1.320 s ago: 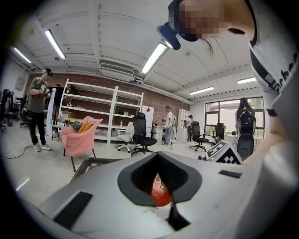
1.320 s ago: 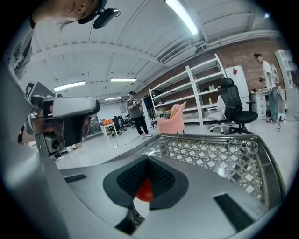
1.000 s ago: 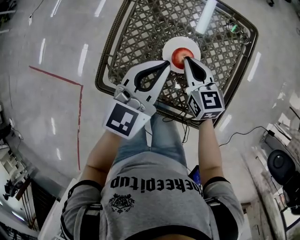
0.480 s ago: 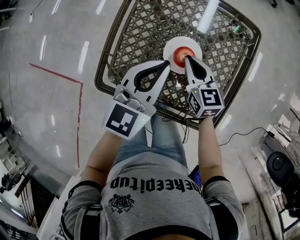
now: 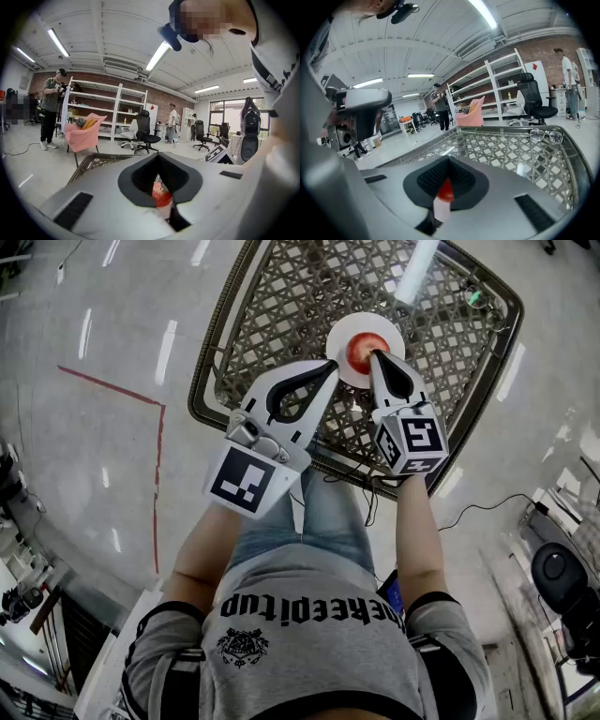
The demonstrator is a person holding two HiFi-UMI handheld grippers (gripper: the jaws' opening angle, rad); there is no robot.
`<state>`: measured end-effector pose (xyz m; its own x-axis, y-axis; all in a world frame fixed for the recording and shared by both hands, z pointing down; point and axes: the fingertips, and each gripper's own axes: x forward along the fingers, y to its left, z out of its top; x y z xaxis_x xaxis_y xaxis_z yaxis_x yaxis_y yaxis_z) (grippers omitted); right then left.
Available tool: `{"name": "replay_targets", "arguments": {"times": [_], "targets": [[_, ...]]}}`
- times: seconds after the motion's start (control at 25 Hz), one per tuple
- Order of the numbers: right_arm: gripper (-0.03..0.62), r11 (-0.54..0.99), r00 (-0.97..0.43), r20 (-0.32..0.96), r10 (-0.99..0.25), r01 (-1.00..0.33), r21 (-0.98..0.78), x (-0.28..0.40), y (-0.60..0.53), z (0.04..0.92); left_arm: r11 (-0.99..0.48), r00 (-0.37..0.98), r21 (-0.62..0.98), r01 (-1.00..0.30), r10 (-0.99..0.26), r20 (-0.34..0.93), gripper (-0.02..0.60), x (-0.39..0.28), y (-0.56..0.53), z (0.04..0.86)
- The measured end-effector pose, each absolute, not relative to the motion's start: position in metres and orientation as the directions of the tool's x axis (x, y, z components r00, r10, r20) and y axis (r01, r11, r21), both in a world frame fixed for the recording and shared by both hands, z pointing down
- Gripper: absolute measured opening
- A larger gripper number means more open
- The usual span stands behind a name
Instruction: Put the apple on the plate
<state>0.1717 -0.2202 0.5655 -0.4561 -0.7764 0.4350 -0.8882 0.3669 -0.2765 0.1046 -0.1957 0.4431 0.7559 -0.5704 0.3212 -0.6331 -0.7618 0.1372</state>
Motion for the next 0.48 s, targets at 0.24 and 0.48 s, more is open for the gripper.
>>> {"name": "replay_targets", "arguments": {"times": [0.24, 0.48], "targets": [[0.029, 0.351, -0.449, 0.427, -0.785, -0.89, -0.29, 0.1735, -0.2201, 0.5639, -0.763, 0.757, 0.135, -0.632, -0.571, 0.319, 0.018, 0.1045, -0.197, 0.4404], [0.058, 0.346, -0.441, 0.417, -0.795, -0.894, -0.286, 0.1737, -0.2208, 0.5592, -0.769, 0.761, 0.127, -0.626, -0.567, 0.316, 0.018, 0.1048, -0.1963, 0.4371]]}}
